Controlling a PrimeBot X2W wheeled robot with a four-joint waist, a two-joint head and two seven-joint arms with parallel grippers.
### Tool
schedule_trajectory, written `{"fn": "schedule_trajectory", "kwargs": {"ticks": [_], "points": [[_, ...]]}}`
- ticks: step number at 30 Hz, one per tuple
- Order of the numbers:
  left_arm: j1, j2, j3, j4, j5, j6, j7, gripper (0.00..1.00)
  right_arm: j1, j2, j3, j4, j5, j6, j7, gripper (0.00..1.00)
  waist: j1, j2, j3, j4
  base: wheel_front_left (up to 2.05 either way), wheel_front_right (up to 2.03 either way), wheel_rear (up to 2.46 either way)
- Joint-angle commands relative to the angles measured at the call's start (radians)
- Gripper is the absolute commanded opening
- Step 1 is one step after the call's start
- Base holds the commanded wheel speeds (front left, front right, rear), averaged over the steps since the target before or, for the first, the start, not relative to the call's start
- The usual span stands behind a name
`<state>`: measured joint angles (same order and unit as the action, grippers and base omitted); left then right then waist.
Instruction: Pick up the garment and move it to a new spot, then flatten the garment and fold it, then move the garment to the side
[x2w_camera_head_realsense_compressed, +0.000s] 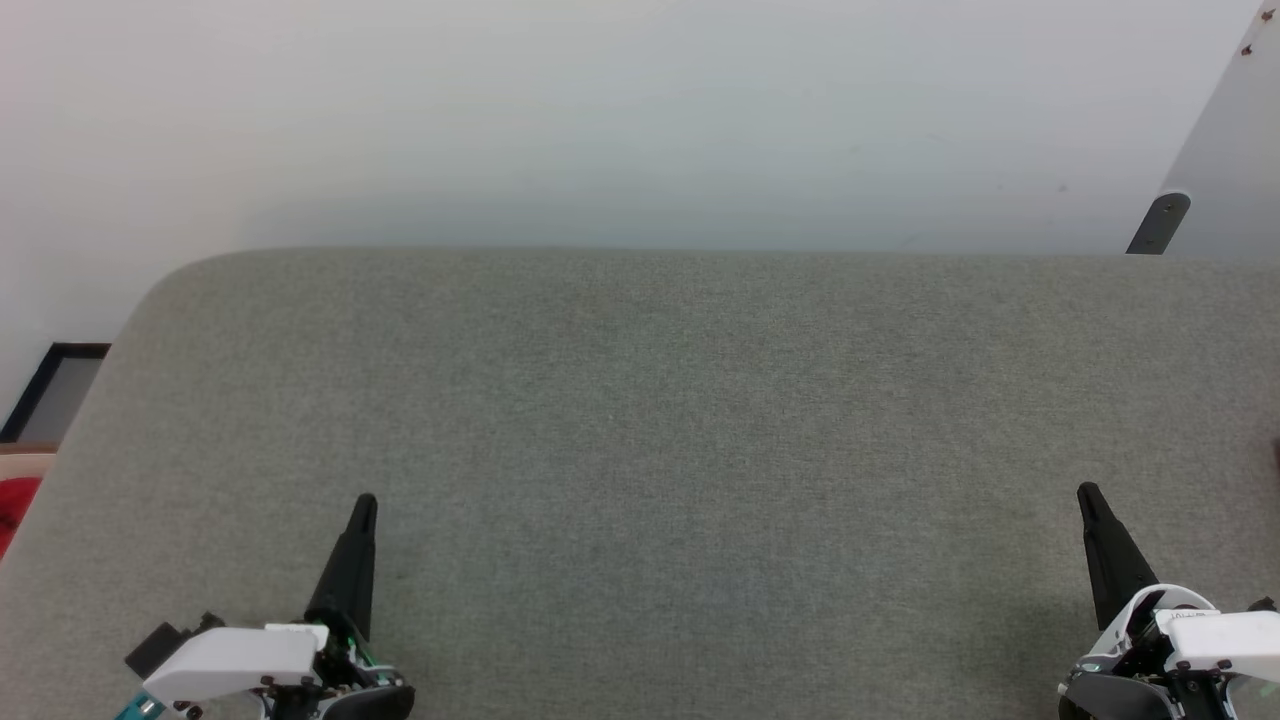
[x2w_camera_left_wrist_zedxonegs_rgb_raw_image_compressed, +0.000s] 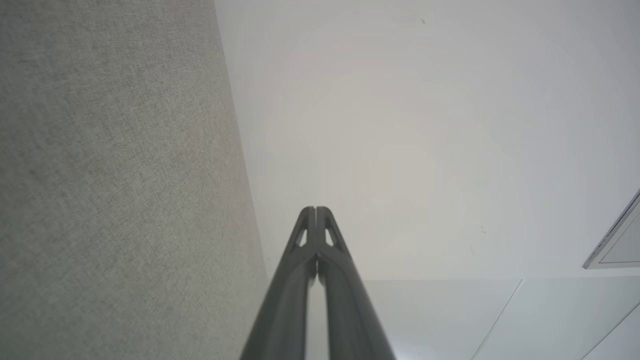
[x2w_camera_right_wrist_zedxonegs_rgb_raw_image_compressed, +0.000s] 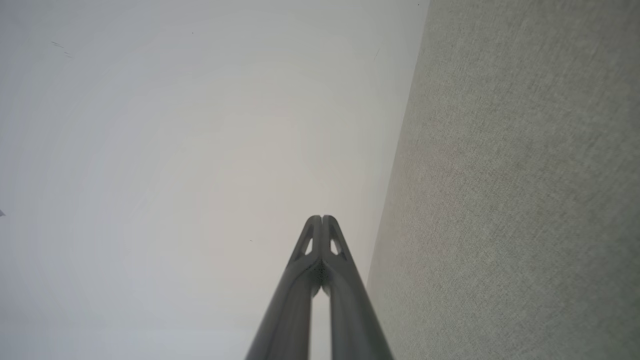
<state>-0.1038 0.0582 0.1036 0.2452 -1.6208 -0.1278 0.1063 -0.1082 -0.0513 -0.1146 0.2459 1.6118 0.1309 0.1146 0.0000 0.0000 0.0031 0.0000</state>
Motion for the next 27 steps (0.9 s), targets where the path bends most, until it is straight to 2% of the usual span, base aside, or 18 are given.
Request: {"fn": "schedule_trajectory", "kwargs": {"ticks": [1, 27], "points": [[-0.01, -0.002, 0.002, 0.002, 0.0, -0.005, 0.003, 0.0, -0.003, 0.004, 0.0, 0.0, 0.002, 0.0, 0.001, 0.0, 0.0, 0.0, 0.0, 0.0, 0.0, 0.0, 0.0], [-0.011, -0.004, 0.006, 0.002, 0.004, -0.005, 0.005, 0.0, -0.003, 0.004, 0.0, 0.0, 0.002, 0.0, 0.0, 0.0, 0.0, 0.0, 0.0, 0.0, 0.0, 0.0, 0.0]]}}
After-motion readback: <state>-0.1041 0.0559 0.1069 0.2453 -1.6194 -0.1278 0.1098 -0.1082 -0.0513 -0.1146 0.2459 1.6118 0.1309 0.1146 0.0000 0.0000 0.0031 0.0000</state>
